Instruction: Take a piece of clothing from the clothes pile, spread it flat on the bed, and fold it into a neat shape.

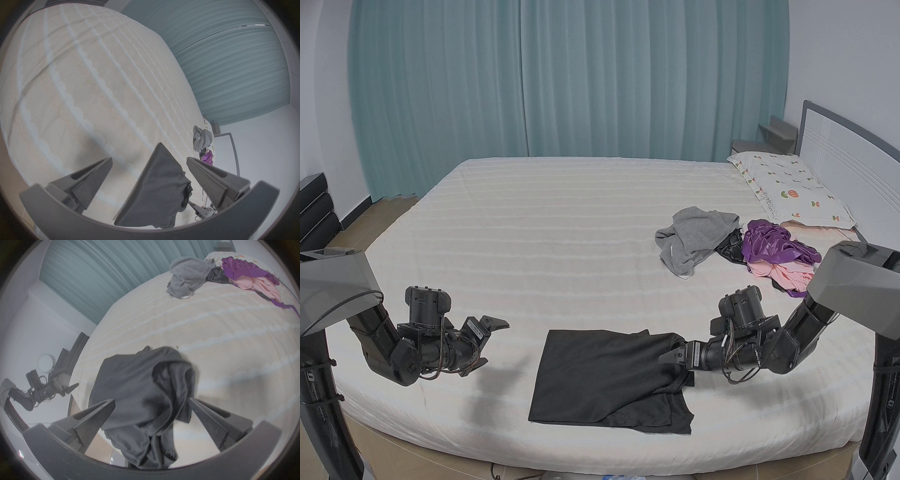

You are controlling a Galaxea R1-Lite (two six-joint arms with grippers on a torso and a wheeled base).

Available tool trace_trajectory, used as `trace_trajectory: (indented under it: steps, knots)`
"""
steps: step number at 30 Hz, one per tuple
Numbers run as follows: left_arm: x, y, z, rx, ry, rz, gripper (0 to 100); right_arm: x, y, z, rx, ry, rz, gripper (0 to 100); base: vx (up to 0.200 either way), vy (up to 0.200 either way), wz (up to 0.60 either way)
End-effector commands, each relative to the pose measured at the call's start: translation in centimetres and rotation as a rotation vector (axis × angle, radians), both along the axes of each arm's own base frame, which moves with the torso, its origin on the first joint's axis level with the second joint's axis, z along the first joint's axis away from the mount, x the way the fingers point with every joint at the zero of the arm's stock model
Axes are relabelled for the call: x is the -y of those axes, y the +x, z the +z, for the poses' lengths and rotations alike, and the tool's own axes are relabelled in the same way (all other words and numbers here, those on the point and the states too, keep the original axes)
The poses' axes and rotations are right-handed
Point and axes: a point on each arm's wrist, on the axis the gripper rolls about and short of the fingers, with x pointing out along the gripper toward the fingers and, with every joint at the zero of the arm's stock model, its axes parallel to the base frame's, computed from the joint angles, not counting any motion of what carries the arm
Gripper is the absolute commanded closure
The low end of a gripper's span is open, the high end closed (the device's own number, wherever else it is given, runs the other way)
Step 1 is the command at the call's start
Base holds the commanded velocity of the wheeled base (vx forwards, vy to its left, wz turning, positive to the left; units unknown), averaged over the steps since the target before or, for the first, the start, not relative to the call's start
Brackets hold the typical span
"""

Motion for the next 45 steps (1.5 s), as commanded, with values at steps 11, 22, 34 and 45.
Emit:
trace_trajectory:
  steps: [11, 22, 34, 45]
  knots:
    - [0.1, -0.1, -0.1, -0.004, 0.004, -0.002, 0, -2.2, -2.1, -1.4, -0.055, -0.004, -0.017, 0, 0.000, 0.000, 0.00]
    - [0.1, 0.0, -0.1, -0.002, 0.005, -0.002, 0, -2.6, -1.5, 0.2, -0.004, 0.022, -0.024, 100, 0.000, 0.000, 0.00]
    - [2.5, -0.4, 0.1, 0.010, 0.017, -0.068, 0, -4.6, 0.6, 3.3, 0.022, 0.118, -0.012, 100, 0.000, 0.000, 0.00]
    - [4.3, -0.6, -0.3, 0.009, 0.060, -0.073, 0, -8.2, 3.7, 4.3, 0.021, 0.188, -0.030, 100, 0.000, 0.000, 0.00]
